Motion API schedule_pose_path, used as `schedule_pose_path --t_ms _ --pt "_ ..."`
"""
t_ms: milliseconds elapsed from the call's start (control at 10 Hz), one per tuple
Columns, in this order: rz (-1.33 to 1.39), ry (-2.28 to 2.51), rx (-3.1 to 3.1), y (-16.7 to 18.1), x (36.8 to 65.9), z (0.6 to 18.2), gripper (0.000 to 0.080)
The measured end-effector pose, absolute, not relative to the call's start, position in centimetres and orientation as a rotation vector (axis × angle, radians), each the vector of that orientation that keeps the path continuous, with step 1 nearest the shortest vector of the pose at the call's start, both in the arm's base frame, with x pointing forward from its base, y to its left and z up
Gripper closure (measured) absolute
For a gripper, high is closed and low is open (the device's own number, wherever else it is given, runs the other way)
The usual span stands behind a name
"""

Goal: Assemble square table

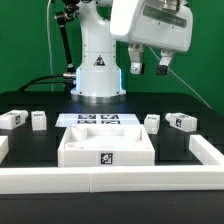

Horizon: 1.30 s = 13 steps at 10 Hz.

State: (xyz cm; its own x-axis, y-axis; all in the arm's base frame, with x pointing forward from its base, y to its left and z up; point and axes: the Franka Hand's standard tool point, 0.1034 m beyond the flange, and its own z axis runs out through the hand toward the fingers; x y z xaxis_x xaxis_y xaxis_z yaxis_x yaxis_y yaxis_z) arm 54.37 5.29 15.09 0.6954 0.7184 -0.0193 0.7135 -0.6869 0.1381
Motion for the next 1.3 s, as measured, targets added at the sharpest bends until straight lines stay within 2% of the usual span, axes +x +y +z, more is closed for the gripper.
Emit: schedule_pose_path --t_ms 600,1000,1300 --pt "0.048 1.226 2.746 5.3 54.3 14.9 0.0150" --pt "-0.010 1.878 2.361 3.9 52.5 13.2 0.0150" --pt "-0.021 2.034 2.227 3.8 52.6 13.2 0.0150"
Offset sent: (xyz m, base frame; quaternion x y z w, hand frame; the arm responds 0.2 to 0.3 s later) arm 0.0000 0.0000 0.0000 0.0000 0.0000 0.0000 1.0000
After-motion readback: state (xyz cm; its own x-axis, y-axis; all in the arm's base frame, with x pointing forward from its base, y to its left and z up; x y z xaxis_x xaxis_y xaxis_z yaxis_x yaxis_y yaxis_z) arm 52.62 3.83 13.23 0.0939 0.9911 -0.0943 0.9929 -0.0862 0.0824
